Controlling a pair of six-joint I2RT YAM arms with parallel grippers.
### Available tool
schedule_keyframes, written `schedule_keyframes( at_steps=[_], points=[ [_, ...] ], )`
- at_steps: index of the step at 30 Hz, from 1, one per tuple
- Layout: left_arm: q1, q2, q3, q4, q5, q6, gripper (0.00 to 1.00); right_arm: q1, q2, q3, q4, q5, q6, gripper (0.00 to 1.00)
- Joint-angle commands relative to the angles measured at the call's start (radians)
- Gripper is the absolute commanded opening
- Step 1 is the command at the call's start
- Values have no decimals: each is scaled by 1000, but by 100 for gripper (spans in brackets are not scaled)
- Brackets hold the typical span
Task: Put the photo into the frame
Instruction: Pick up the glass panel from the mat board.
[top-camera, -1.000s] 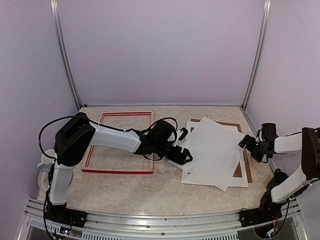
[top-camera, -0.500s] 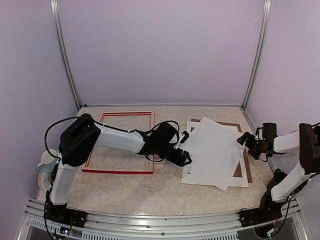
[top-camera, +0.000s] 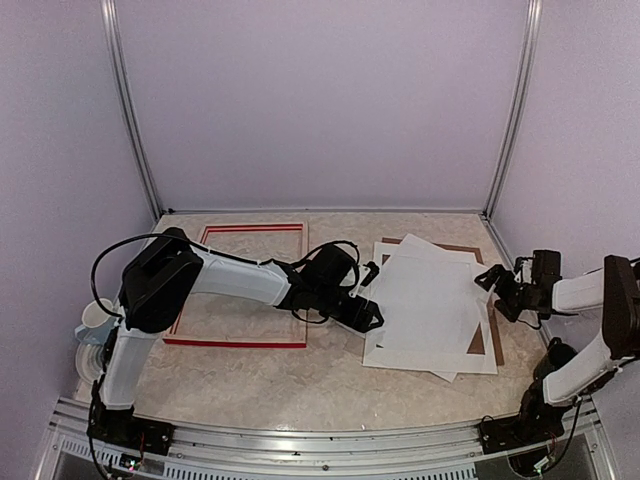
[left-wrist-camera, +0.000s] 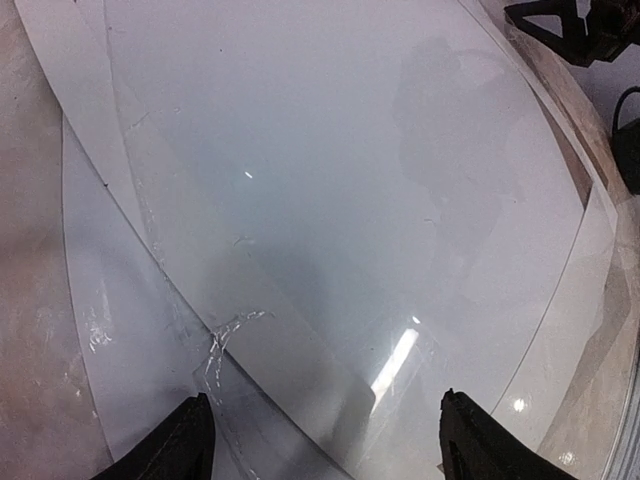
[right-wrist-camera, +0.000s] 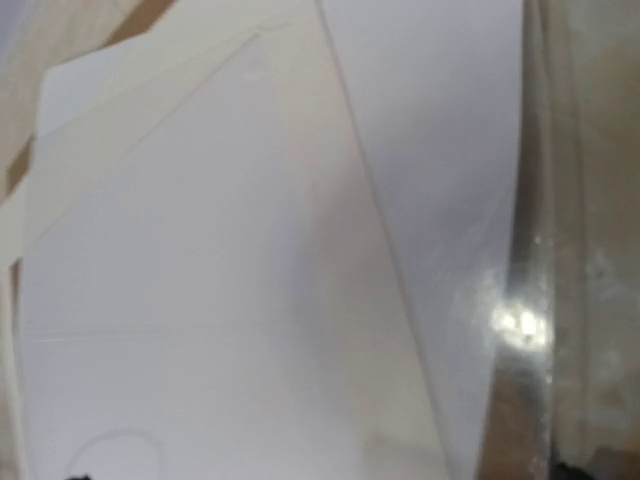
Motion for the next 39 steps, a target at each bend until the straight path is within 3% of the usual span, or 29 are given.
schedule_keyframes(
  at_steps=[1, 30, 39],
  points=[
    [-9, 45, -1, -26, 18, -8, 76, -13, -83, -10, 1, -69, 16, 99],
    [-12, 41, -41, 24, 46, -41, 76, -18, -229, -134, 215, -392, 169, 99],
    [-12, 47, -36, 30, 49, -45, 76, -17, -223, -103, 66, -436, 98, 95]
  ],
)
